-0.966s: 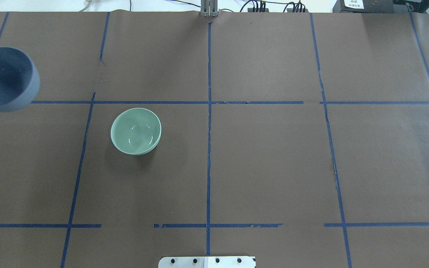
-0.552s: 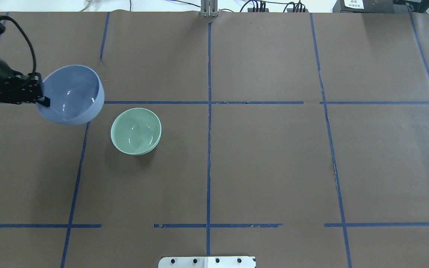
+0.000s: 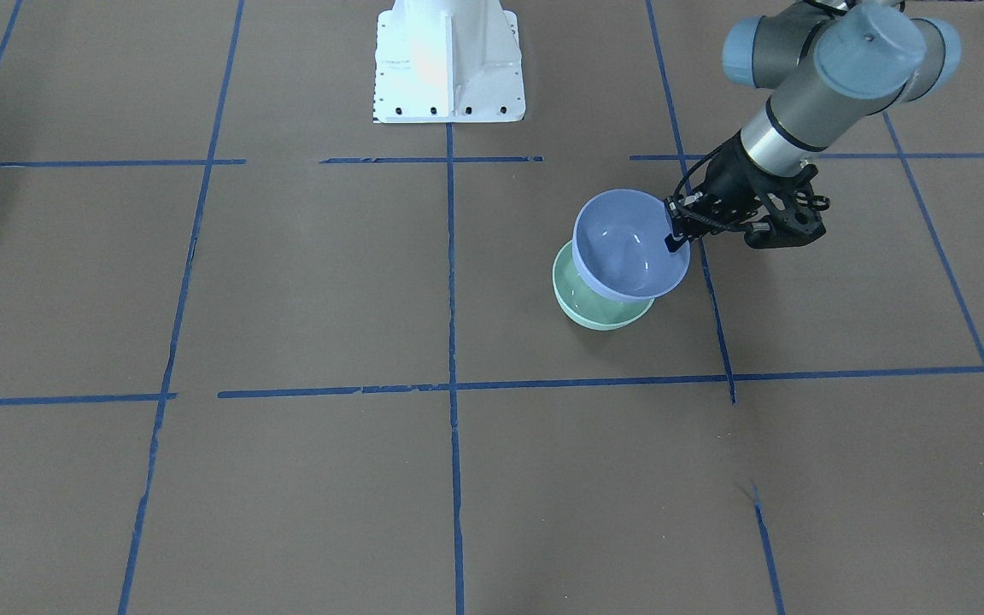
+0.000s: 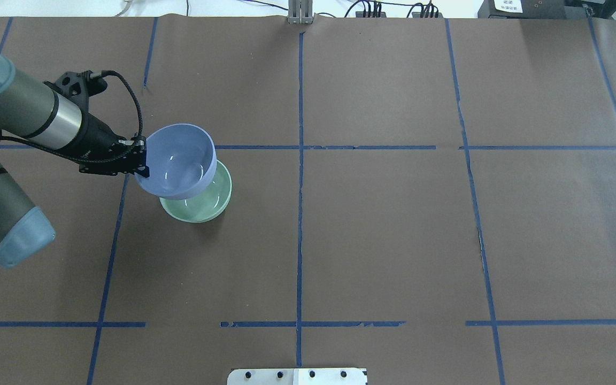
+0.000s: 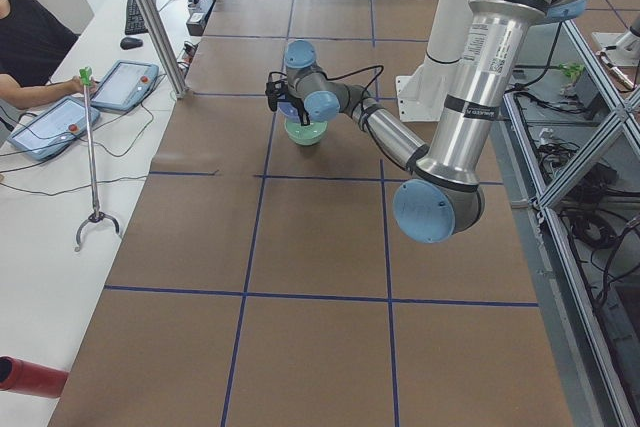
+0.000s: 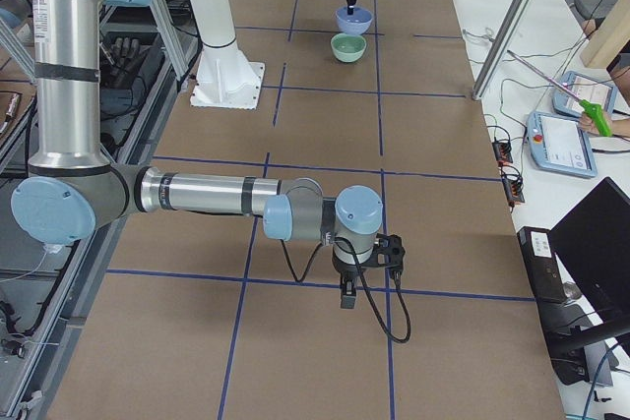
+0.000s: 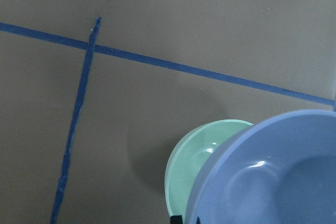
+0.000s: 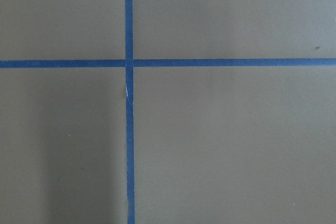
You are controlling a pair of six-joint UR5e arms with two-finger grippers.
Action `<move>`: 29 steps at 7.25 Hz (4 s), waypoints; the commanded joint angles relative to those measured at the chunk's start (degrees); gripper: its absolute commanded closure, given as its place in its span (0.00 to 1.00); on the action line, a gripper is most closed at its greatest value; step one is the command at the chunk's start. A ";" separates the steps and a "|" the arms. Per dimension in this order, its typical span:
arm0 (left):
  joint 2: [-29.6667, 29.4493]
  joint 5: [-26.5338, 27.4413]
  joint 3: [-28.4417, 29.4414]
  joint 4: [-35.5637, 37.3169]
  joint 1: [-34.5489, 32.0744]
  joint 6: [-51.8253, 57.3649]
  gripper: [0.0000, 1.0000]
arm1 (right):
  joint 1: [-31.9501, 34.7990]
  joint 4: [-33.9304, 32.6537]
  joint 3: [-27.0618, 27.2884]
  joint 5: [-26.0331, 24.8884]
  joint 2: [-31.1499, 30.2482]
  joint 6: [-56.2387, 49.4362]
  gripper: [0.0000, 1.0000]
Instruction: Stack blue bowl on green bowl
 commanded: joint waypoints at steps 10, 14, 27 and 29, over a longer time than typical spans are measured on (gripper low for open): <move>0.14 1.82 2.06 -1.70 2.25 -0.31 1.00 | 0.00 -0.03 0.00 0.00 0.00 0.00 0.00; 0.05 2.09 2.77 -1.88 2.51 0.92 0.00 | 0.00 0.06 0.00 0.00 0.00 0.00 0.00; 6.37 1.30 4.94 23.79 -37.71 69.19 0.00 | 0.00 0.06 0.00 0.00 0.00 0.00 0.00; 11.45 -4.45 9.43 22.22 -42.73 77.17 0.00 | 0.00 0.06 0.00 0.00 0.00 0.00 0.00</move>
